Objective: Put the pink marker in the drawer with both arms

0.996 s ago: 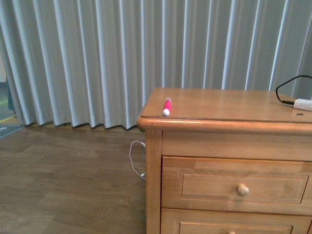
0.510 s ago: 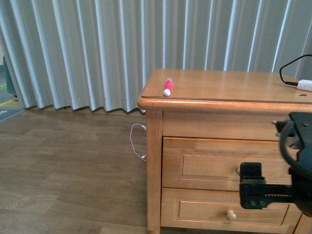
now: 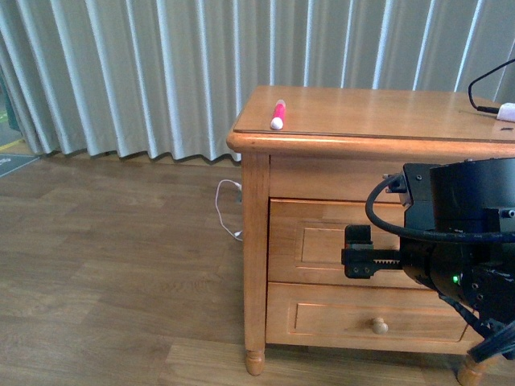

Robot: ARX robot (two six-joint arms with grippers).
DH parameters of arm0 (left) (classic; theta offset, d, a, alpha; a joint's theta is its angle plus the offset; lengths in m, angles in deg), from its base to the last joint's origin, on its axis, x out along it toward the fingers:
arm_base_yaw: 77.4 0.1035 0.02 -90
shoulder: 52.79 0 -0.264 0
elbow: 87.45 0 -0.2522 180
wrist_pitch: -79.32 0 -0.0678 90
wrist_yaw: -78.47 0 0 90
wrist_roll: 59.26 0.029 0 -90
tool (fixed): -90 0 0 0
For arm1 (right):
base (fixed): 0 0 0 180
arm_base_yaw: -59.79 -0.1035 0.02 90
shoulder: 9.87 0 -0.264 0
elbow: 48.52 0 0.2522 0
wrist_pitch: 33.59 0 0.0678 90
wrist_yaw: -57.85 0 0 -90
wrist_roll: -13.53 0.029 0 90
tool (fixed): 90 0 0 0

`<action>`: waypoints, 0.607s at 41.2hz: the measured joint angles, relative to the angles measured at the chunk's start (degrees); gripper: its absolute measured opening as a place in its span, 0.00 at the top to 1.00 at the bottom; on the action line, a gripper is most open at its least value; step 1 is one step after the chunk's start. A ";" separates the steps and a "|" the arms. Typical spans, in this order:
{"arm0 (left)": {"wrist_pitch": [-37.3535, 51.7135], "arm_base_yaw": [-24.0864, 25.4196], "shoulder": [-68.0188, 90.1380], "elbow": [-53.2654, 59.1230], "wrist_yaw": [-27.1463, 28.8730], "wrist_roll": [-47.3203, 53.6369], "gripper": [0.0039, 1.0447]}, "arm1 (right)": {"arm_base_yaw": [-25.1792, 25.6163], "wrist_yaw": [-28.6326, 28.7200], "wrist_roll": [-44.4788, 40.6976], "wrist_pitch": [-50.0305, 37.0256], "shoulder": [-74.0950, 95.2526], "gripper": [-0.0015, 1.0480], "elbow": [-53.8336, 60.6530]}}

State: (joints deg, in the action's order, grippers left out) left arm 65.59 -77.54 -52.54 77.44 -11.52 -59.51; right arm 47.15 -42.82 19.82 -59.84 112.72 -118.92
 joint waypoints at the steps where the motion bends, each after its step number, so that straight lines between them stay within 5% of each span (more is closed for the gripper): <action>1: 0.00 0.00 0.00 0.00 0.00 0.00 0.06 | 0.26 0.00 -0.02 0.13 0.72 0.09 -0.72; 25: 0.00 0.00 0.00 0.00 0.00 0.00 0.06 | 2.40 0.17 -1.38 1.92 6.97 0.09 -7.06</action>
State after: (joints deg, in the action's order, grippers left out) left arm 65.59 -77.54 -52.54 77.44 -11.52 -59.51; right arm 49.55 -42.65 18.44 -57.91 119.69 -125.98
